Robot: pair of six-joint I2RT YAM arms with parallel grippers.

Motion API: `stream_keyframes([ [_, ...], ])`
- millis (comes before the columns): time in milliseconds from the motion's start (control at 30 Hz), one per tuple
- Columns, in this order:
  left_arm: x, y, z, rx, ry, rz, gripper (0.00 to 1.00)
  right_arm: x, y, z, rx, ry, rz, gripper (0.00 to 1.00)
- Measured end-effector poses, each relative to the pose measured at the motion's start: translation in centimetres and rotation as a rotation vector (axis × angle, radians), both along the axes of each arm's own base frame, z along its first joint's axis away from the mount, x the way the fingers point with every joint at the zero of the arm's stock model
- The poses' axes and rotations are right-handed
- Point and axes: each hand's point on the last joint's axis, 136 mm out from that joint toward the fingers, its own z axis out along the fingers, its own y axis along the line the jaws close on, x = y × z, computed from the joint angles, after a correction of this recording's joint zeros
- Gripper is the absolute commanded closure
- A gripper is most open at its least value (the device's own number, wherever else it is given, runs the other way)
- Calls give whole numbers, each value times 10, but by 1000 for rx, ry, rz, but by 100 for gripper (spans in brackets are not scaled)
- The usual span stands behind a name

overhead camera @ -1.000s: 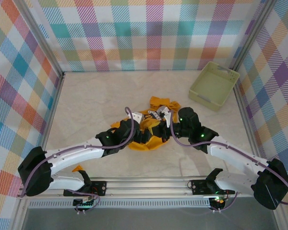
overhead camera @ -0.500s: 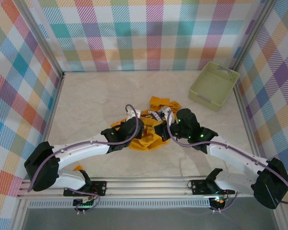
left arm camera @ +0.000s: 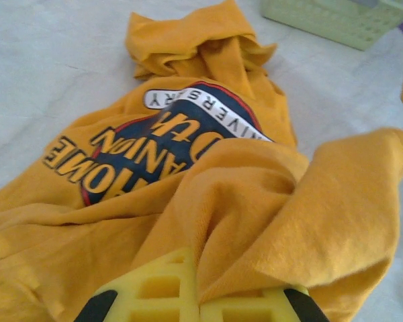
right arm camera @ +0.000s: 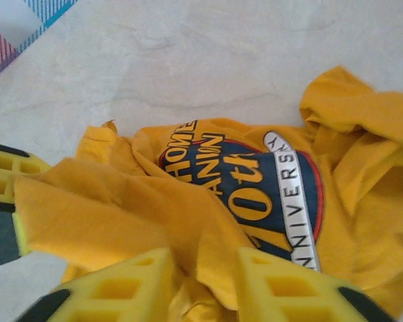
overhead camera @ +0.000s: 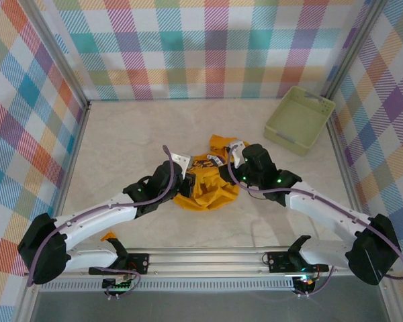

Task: Fold the inside-out t-shirt

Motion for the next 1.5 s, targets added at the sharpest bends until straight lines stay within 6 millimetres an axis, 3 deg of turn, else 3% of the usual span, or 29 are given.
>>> stream_keyframes([
  [133,4,-1,-5,-33,48,-5,100,-21,-5,16,-20,-39,46,51],
  [300,11,-4,-8,-50,86,5,100,-71,23,38,20,-54,225,53],
  [367,11,-5,-9,-54,94,3,100,-85,37,33,37,-12,288,55],
  [433,10,-6,-9,-59,99,-2,100,-87,47,19,31,40,304,56],
  [567,8,-9,-9,-68,108,-15,100,-73,55,-17,-34,121,242,54],
  [667,7,-10,-9,-75,115,-25,100,-63,52,-34,-73,144,186,57],
  [767,5,-13,-9,-82,122,-39,100,-35,43,-43,-51,177,78,61],
  [900,2,-15,-8,-93,133,-53,100,-3,24,-58,-35,228,-44,57],
  [1267,3,-20,-3,-120,122,-69,100,-1,32,-69,2,288,-66,42],
  [1333,3,-20,-2,-121,121,-69,100,0,30,-70,4,293,-83,42],
  [1433,3,-20,-2,-121,120,-69,100,6,23,-72,0,299,-123,51],
  [1500,3,-20,-2,-120,120,-67,100,13,14,-74,-5,304,-167,51],
])
